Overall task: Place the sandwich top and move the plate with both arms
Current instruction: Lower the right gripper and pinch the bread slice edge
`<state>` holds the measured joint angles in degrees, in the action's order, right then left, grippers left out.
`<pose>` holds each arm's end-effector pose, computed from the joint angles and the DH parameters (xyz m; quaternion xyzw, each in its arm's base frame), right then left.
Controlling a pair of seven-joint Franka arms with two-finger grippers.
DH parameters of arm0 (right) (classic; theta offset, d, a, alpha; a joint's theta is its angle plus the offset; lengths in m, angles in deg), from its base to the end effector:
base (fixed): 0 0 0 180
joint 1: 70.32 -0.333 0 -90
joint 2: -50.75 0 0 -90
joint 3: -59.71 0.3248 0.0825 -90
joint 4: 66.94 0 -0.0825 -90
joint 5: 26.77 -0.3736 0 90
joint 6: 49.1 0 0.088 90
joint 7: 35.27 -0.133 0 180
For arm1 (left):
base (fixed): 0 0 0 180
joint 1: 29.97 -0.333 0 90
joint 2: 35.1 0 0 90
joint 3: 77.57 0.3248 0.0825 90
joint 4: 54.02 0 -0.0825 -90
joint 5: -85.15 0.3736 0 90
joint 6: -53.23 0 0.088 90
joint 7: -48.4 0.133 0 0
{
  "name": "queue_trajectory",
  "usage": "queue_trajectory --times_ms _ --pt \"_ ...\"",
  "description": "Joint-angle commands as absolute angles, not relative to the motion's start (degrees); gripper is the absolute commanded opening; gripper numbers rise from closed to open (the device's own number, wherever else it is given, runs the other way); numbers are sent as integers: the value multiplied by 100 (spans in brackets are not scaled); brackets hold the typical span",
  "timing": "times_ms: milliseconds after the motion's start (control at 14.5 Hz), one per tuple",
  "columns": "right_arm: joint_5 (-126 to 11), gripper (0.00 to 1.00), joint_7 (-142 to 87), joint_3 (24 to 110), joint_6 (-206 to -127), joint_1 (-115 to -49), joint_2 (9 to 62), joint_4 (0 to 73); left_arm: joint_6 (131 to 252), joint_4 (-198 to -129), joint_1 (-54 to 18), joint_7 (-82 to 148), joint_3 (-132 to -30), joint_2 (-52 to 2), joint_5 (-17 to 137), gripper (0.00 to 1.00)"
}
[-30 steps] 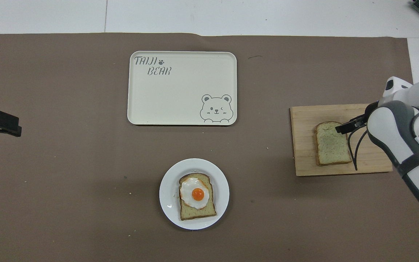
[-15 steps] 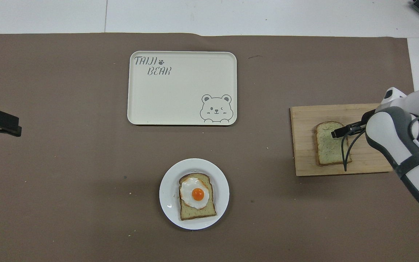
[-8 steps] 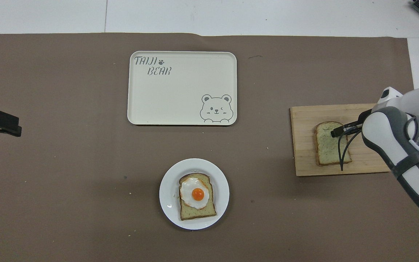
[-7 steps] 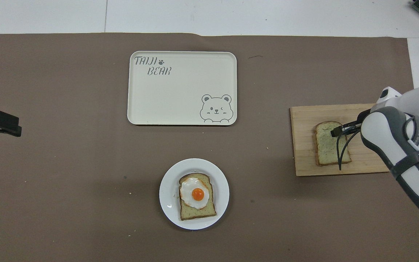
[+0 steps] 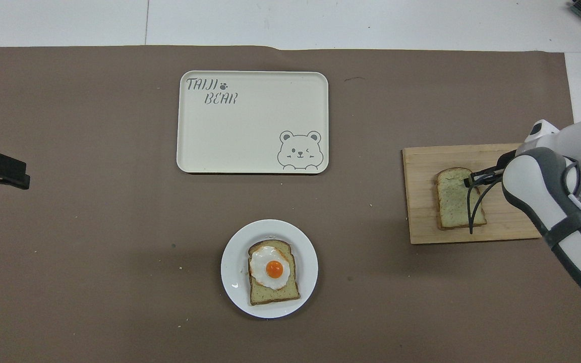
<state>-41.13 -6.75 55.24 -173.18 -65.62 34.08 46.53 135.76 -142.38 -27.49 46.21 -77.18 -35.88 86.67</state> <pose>0.5808 -0.0772 0.3028 -0.9904 -0.0934 0.0200 0.1004 0.5236 -0.0153 0.6169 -0.9989 -0.0020 0.0435 0.0148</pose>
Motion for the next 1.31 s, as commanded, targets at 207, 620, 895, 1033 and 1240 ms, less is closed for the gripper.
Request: queue_trajectory --times_ms 207,620,895,1033,1240 --pt "-4188 0 -793 5549 -17426 -6583 3432 4767 13576 -14358 -2803 4664 -7730 -3712 8630 100" --pt "-4188 0 -785 5549 -17347 -6575 3414 4696 13576 -14358 -2803 4664 -7730 -3712 8630 100" --pt "-4188 0 -1021 5558 -16996 -6575 3484 4521 13576 -14358 -2803 4664 -7739 -3712 8630 100" --pt "-4197 0 -1057 5567 -16724 -6566 3537 4381 13576 -14358 -2803 4664 -7730 -3712 8630 100" --pt "-4206 0 -1048 5567 -16372 -6566 3616 4196 13576 -14358 -2803 4664 -7730 -3712 8630 100"
